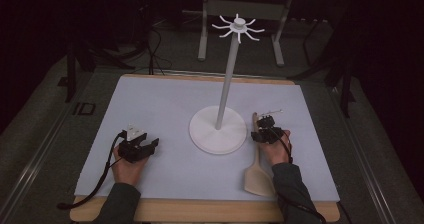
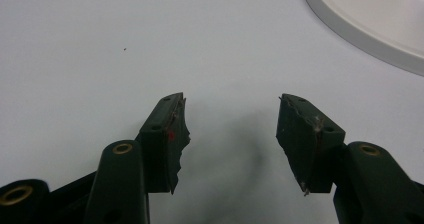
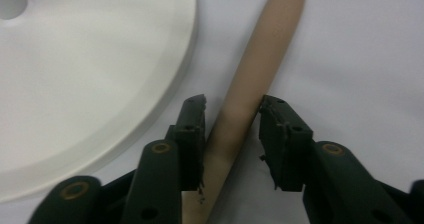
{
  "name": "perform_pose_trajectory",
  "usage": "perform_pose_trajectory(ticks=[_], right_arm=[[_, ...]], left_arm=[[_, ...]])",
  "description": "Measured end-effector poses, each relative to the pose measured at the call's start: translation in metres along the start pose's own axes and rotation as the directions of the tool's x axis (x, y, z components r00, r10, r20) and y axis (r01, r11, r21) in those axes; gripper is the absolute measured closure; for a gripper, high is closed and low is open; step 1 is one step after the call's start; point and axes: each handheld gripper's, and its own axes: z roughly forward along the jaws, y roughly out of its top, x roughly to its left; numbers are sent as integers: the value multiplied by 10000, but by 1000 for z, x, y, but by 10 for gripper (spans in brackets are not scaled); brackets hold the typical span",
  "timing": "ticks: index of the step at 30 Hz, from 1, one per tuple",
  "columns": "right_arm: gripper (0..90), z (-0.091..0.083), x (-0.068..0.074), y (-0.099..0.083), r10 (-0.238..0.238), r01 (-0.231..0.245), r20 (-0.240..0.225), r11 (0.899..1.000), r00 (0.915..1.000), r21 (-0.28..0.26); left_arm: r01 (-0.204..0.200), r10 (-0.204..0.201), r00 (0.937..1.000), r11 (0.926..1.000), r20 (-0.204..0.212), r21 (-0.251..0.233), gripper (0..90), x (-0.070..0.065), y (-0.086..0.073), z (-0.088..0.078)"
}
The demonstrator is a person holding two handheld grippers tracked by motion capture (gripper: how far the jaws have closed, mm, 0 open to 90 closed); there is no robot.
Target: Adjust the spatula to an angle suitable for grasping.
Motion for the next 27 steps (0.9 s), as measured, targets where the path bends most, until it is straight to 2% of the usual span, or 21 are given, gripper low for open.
perform_pose_trajectory(ticks=[1,4,7,16,17,23,25,27], right_arm=[[671,-1,-4,3,-168,167,66,9998,9998,103],[673,-2,-6,4,-149,148,23,9996,9999,234],[675,-2,-6,6,201,-197,-89,9990,9998,409],[662,1,-3,11,803,-784,-153,9922,9967,970],[657,4,-2,11,868,-857,-50,9901,9962,1108],[652,4,3,12,868,-898,302,9891,9958,1171],[682,4,7,12,874,-933,543,9888,9947,1168],[694,4,7,13,1023,-1084,566,9870,9931,1184]], left_arm=[[5,-5,10000,10000,6,31,452,0,0,0],[14,-14,10000,10000,4,52,451,0,0,0],[11,-11,10000,10000,-3,70,447,0,0,0],[4,-4,10000,10000,6,73,444,0,0,0],[10,-10,10000,10000,7,72,444,0,0,0],[21,-21,10000,10000,9,65,443,0,0,1],[12,-12,10000,10000,15,80,442,0,0,1],[4,-4,10000,10000,23,75,442,0,0,1]])
